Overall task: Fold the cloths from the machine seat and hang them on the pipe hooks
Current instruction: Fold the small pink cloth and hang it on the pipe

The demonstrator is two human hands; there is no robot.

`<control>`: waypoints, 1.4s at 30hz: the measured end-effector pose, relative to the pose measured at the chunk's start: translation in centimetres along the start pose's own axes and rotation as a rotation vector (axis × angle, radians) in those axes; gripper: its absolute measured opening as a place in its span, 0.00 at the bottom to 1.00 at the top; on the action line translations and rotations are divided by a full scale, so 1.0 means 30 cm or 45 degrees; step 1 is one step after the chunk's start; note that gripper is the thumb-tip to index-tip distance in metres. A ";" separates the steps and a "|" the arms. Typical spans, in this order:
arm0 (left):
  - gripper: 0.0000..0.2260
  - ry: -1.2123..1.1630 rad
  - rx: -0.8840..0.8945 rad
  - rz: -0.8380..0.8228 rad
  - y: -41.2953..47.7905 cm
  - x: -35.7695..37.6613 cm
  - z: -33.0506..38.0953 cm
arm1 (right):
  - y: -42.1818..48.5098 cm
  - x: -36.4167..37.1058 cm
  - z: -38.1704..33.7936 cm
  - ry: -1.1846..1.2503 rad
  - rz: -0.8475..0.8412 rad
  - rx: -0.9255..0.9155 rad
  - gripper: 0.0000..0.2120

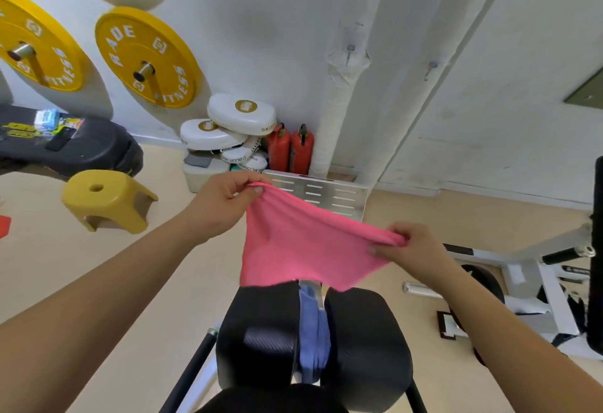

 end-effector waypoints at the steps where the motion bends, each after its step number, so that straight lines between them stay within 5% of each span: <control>1: 0.10 -0.014 -0.021 0.003 0.007 -0.020 -0.014 | 0.006 -0.015 -0.020 0.113 0.068 -0.012 0.08; 7: 0.09 0.041 -0.118 -0.164 -0.103 -0.032 -0.163 | -0.070 0.026 0.011 0.392 0.069 0.078 0.09; 17: 0.23 0.353 -0.415 -0.429 -0.697 0.198 -0.567 | -0.391 0.455 0.444 -0.488 -0.428 0.161 0.05; 24: 0.15 0.360 -0.377 -0.367 -0.919 0.217 -0.539 | -0.562 0.489 0.564 -0.459 -0.426 -0.070 0.13; 28: 0.07 0.305 -0.427 -0.321 -0.940 0.197 -0.521 | -0.602 0.452 0.565 -0.303 -0.387 -0.023 0.10; 42: 0.08 0.280 -0.639 -0.259 -0.495 0.267 -0.628 | -0.143 0.481 0.466 -0.111 -0.194 0.224 0.08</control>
Point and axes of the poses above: each hand's wrist, its own y-axis towards the middle knuckle, its own x-axis out of the palm, z = x × y, the point moved 4 cm from there along y, towards the middle knuckle, and after that the axes turned 7 degrees about z, right-handed, at the moved point
